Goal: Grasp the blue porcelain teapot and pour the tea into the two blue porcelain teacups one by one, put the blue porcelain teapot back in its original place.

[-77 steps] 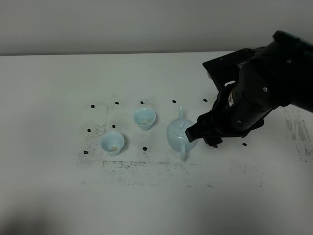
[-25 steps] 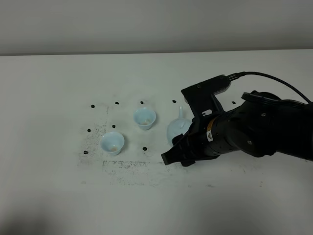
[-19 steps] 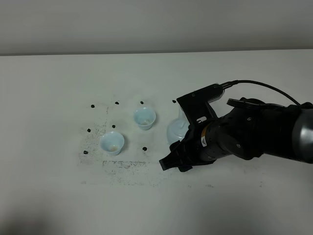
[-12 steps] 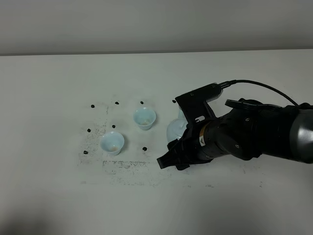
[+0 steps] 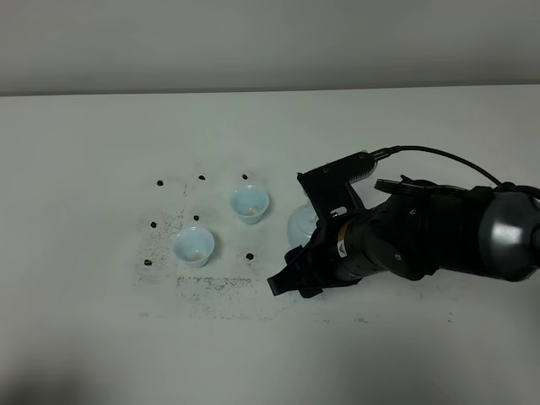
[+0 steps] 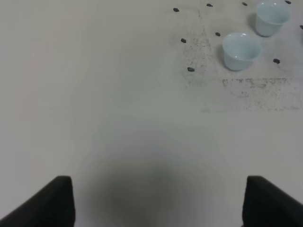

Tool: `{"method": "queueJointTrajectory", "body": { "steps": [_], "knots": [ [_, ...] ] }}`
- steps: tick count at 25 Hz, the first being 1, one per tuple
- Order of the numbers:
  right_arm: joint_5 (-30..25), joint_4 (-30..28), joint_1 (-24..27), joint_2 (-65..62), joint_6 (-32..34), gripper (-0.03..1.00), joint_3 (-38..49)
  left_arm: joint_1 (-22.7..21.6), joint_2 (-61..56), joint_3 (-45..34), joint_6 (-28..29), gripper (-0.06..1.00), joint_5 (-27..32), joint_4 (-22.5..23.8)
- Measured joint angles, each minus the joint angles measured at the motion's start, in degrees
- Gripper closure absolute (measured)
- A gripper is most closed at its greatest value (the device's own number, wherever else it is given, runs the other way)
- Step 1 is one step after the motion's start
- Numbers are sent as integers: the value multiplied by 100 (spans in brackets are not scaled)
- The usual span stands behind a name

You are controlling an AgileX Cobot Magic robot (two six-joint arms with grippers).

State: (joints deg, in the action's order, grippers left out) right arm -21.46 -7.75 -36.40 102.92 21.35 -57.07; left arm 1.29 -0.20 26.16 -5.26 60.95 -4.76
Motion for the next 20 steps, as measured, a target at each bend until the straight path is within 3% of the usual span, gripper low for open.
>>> {"method": "queueJointTrajectory", "body": {
  "steps": [20],
  "knots": [
    [-45, -344, 203, 55, 28, 40, 10, 0, 0, 0, 0, 22, 0, 0]
  ]
}}
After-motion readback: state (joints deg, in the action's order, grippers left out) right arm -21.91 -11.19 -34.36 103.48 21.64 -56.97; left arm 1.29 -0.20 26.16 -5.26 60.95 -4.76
